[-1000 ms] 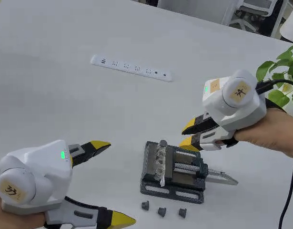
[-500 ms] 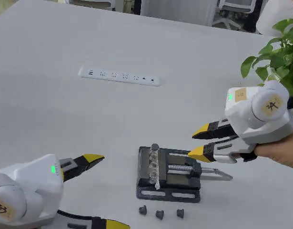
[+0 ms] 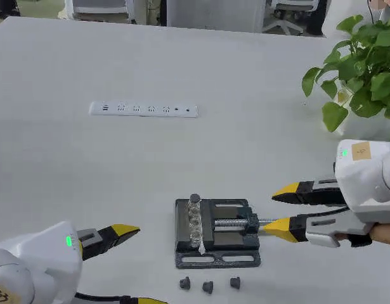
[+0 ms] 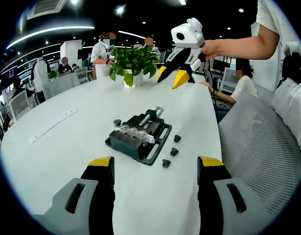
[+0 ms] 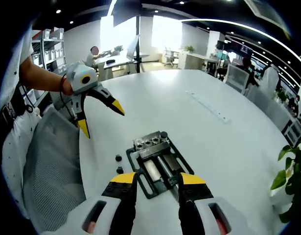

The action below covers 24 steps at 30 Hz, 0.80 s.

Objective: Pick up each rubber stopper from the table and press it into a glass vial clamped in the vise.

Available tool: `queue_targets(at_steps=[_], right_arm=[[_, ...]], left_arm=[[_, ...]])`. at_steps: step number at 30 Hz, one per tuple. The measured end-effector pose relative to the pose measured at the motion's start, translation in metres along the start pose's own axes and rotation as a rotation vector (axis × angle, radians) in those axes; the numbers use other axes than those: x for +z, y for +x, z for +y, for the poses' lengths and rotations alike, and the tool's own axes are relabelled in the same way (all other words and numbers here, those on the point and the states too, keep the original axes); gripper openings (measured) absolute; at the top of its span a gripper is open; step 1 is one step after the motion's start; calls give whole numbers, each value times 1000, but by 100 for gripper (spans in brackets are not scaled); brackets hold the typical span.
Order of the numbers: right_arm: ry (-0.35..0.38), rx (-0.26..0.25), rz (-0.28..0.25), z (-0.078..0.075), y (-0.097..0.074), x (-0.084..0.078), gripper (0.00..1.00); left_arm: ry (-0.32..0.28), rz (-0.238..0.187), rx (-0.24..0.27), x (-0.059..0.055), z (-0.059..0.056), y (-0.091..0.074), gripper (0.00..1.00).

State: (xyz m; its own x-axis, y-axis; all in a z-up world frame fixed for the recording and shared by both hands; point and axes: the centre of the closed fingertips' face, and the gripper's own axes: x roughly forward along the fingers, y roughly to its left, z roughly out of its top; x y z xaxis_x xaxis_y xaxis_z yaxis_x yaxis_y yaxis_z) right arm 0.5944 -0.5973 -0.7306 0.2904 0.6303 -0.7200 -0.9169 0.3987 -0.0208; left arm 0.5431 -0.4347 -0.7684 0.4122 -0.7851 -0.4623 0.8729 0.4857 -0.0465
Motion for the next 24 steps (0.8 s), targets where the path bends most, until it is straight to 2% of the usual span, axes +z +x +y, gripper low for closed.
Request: queue_targets(at_steps=[11, 17, 24], right_arm=[[114, 0, -122, 20, -16, -18, 43], [132, 1, -184, 30, -21, -28, 50], [163, 11, -207, 38, -21, -42, 54]], left_arm=[[21, 54, -31, -8, -6, 7, 55], [35, 90, -48, -15, -8, 15, 47], [66, 143, -70, -25, -11, 29, 38]])
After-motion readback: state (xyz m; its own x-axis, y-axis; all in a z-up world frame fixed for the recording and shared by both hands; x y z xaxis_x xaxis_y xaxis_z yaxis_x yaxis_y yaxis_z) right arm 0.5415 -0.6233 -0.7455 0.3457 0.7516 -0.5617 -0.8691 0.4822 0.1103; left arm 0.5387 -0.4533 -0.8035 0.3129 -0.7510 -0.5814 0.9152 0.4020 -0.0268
